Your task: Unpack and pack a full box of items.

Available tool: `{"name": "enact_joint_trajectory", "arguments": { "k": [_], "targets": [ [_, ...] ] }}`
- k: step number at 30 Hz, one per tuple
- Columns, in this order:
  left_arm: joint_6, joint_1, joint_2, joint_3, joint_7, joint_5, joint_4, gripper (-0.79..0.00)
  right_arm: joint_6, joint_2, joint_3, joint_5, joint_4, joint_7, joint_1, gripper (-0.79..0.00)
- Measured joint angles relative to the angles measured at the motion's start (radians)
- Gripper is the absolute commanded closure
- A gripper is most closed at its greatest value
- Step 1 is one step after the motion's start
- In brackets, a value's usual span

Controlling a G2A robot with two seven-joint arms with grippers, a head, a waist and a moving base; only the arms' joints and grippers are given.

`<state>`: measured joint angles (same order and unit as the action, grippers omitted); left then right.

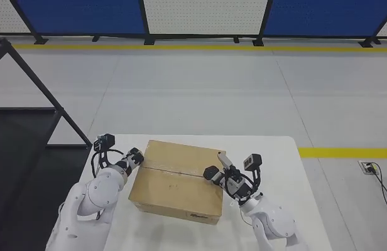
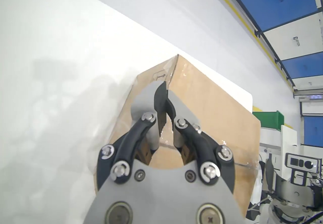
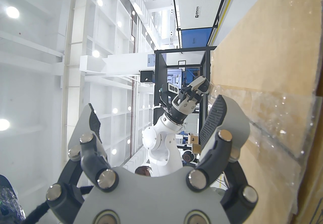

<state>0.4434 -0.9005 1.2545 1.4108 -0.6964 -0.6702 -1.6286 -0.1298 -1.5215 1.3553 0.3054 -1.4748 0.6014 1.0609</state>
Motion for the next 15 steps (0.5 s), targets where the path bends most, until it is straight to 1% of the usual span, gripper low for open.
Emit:
{"name": "enact_joint_trajectory", "arguments": {
  "k": [4,9,15],
  "targets": [
    [-0.021,-0.015,0.0,0.023,0.016,0.061,-0.015,0.0,0.002,0.003,-0.008,0.003,0.005,-0.003,-0.008,-0.785],
    [0.0,0.002,-0.001,0.016,0.008,0.052,0.022,0.0,0.001,0.006,-0.013,0.008,0.009,-0.007,-0.011,-0.785],
    [0.018,0.005,0.002,0.034,0.074,0.097,0.036,0.0,0.003,0.011,-0.017,0.012,0.008,-0.013,-0.01,-0.785]
  ]
}}
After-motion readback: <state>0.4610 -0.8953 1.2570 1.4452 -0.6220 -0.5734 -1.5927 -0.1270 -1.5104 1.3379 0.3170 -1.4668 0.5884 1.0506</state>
